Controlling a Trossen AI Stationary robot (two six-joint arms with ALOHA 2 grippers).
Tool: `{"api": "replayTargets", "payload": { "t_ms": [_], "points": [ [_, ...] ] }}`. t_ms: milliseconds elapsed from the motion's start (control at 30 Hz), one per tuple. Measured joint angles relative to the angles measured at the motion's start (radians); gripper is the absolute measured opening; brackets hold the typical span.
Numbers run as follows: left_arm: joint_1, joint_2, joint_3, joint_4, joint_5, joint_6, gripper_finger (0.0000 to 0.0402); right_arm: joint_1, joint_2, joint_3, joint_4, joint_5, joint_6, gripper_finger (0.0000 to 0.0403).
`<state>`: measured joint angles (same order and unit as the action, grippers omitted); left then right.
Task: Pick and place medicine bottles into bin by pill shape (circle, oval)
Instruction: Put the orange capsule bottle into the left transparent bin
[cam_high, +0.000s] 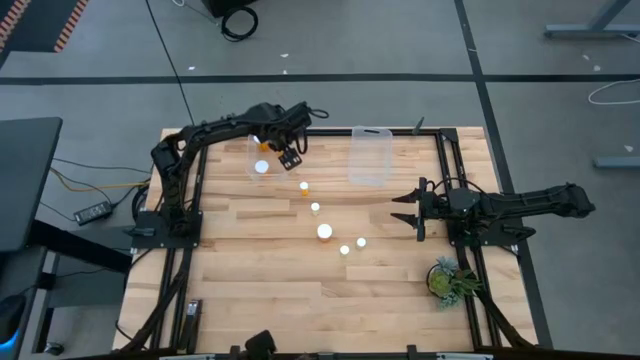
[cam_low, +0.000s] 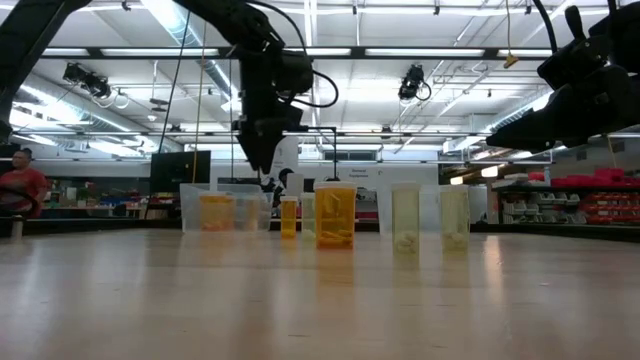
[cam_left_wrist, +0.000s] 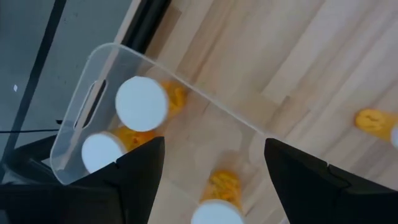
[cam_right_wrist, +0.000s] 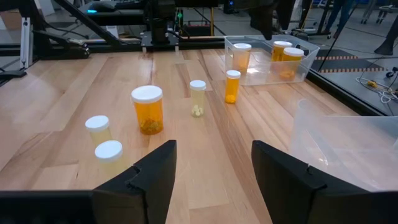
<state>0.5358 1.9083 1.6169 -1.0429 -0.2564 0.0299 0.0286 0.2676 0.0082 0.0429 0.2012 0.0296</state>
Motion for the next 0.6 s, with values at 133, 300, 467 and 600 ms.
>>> {"api": "replayTargets", "payload": {
  "t_ms": [133,300,467,600],
  "points": [
    [-0.026,0.000,0.000,0.000,0.000,0.000,0.0286,0.000,0.000,0.000,0.000,0.000,0.000,0.0216],
    [-0.054,0.000,0.000,0.001,0.000,-0.001,0.0286,0.000,0.000,0.000,0.000,0.000,0.000,0.0216],
    [-0.081,0.000,0.000,0.001,0.000,-0.006,0.0286,0.000,0.000,0.000,0.000,0.000,0.000,0.0216],
    [-0.099,0.001,0.000,0.004,0.032,-0.021,0.0286,0.000,0.000,0.000,0.000,0.000,0.000,0.0216]
  ]
}}
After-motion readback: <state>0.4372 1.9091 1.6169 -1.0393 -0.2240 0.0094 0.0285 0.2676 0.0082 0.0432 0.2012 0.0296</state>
